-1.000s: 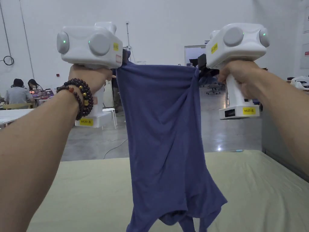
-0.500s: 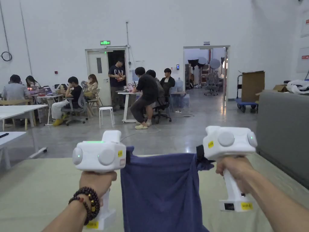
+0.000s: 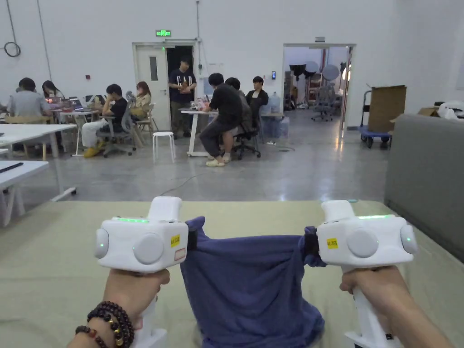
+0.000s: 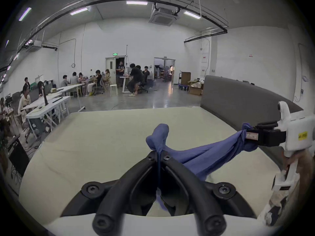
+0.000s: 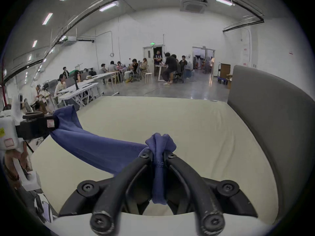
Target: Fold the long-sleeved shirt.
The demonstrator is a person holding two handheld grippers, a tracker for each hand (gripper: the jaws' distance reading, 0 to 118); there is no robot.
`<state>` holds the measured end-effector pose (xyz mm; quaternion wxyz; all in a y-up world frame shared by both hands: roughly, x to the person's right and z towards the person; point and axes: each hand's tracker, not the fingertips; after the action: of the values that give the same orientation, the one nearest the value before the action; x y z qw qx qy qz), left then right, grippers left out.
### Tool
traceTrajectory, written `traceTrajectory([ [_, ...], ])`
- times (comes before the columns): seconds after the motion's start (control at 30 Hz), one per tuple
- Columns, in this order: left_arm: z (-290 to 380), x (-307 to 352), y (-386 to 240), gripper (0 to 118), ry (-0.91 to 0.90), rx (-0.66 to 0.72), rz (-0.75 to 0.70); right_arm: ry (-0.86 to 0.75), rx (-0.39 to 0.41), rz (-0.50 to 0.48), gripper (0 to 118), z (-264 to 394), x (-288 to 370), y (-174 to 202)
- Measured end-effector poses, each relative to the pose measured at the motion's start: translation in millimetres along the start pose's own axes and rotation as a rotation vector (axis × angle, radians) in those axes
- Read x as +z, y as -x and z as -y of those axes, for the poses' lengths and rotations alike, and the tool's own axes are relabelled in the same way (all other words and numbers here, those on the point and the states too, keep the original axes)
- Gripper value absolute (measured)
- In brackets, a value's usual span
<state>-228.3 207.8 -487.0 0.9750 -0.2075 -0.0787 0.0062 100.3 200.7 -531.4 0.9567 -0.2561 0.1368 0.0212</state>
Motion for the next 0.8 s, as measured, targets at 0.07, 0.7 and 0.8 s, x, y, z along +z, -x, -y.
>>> traceTrajectory([
  [0.07, 36.1, 20.8, -2.9, 0, 0.092, -0.025, 0.012, 0.002, 0.001, -0.015, 7, 39.3, 20.4, 9.9],
  [0.7, 304.5, 121.9, -0.7, 0, 0.565, 0.105, 0.138, 0.471, 0.055, -0.131, 7, 329.0, 106.0, 67.6],
  [0.8, 303.7, 120.8, -7.0, 0, 0.549, 0.051, 0.134, 0.483, 0.076, -0.121, 7, 329.0, 102.8, 68.7],
])
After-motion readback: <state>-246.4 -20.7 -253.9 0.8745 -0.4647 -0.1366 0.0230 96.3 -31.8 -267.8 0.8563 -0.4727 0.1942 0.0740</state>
